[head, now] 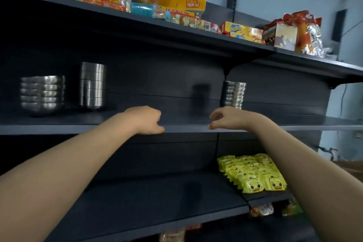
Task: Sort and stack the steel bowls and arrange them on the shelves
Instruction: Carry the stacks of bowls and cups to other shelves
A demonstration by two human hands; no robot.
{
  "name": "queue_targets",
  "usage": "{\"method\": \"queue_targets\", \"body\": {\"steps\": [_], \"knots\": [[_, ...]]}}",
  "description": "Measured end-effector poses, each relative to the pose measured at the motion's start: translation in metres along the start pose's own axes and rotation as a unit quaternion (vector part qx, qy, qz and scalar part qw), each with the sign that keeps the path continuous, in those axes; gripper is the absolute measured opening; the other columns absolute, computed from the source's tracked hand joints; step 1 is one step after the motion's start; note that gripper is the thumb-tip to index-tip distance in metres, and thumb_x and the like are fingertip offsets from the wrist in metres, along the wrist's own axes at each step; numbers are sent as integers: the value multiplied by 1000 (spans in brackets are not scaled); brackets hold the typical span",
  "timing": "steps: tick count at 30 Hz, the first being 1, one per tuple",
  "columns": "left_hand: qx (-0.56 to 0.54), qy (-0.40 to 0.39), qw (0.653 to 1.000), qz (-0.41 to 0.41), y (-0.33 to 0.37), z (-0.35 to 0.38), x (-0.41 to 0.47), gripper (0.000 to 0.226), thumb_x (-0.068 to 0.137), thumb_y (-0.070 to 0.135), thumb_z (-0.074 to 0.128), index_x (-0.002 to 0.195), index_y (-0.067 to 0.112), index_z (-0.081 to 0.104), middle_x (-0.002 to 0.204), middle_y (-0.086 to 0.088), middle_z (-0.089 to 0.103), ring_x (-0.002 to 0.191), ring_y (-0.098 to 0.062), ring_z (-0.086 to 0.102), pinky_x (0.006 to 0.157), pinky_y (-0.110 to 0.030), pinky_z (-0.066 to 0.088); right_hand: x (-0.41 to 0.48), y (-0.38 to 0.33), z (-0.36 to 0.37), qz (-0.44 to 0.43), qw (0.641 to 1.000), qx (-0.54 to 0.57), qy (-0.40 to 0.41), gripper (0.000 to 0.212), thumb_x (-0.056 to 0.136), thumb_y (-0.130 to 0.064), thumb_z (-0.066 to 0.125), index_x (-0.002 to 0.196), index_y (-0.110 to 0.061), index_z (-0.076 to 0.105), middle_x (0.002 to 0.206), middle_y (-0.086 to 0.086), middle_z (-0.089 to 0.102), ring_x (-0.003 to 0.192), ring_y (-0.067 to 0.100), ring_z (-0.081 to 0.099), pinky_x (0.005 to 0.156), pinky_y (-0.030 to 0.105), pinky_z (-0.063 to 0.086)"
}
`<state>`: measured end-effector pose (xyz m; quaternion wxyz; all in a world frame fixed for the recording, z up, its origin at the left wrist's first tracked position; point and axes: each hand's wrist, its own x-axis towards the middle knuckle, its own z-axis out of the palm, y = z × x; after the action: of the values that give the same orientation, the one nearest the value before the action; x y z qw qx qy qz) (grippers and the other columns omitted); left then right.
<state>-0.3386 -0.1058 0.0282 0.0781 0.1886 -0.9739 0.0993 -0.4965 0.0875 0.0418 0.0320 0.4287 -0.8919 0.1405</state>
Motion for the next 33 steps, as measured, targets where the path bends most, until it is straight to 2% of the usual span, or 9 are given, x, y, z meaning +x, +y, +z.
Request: {"method": "queue_targets", "body": {"steps": [5, 8, 13, 16, 18, 22, 25, 29, 33], "knots": [[27, -15, 998, 60, 3, 9, 86, 46, 92, 47, 45, 121, 12, 53, 111, -5, 61, 86, -18, 54, 65, -29, 40, 52, 45, -6, 48, 999, 1, 21, 53, 86, -39, 63, 131, -15, 52, 130, 1, 55, 113, 17, 52, 94, 27, 40], [20, 5, 996, 82, 15, 8, 125, 45, 91, 47, 45, 118, 13, 55, 110, -4, 61, 95, -22, 59, 70, -31, 43, 74, 69, -9, 65, 997, -24, 21, 49, 85, -39, 64, 127, -14, 55, 121, 1, 57, 104, 15, 50, 86, 25, 38], [-48, 7, 989, 137, 50, 9, 174, 47, 88, 52, 50, 117, 15, 55, 113, -2, 60, 101, -22, 58, 85, -37, 50, 103, 101, -23, 51, 996, 6, 66, 24, 84, -34, 65, 103, -20, 64, 105, -7, 56, 104, 15, 54, 89, 28, 40], [-57, 26, 987, 150, 74, 14, 201, 46, 88, 50, 49, 115, 13, 57, 103, 0, 59, 90, -20, 56, 77, -35, 46, 125, 124, -28, 38, 997, 5, 69, 23, 84, -33, 65, 102, -18, 64, 105, -7, 57, 104, 14, 54, 89, 28, 41], [-53, 29, 988, 145, 89, 20, 219, 47, 88, 50, 49, 114, 11, 58, 95, 0, 54, 82, -19, 51, 70, -34, 41, 140, 147, -28, 38, 998, -8, 59, 32, 85, -34, 64, 111, -15, 63, 111, -2, 59, 107, 18, 55, 94, 32, 44], [-50, 20, 993, 106, 112, 29, 262, 40, 89, 50, 49, 105, 14, 57, 103, -1, 60, 88, -20, 56, 73, -35, 45, 173, 205, -28, 41, 998, 0, 42, 36, 86, -36, 62, 116, -17, 60, 120, 1, 57, 109, 18, 53, 96, 35, 44], [-69, 11, 995, 69, 130, 30, 296, 43, 87, 50, 51, 110, 15, 58, 111, -1, 61, 96, -20, 57, 81, -35, 48, 195, 251, -33, 60, 997, 44, 10, 34, 88, -37, 60, 117, -20, 57, 111, -1, 56, 107, 20, 53, 85, 34, 47], [-87, 3, 996, 17, 154, 31, 340, 41, 86, 52, 52, 110, 19, 58, 111, 3, 59, 101, -18, 56, 91, -39, 49, 229, 310, -45, 61, 997, 48, -25, 38, 85, -42, 62, 117, -22, 56, 94, 2, 60, 95, 18, 58, 84, 34, 49], [-115, 0, 993, -24, 175, 40, 379, 39, 87, 51, 53, 110, 21, 59, 109, 5, 59, 101, -16, 56, 92, -36, 48, 261, 352, -48, 28, 998, 14, -61, 50, 81, -47, 67, 121, -18, 55, 103, 5, 63, 100, 20, 60, 87, 36, 51]]}}
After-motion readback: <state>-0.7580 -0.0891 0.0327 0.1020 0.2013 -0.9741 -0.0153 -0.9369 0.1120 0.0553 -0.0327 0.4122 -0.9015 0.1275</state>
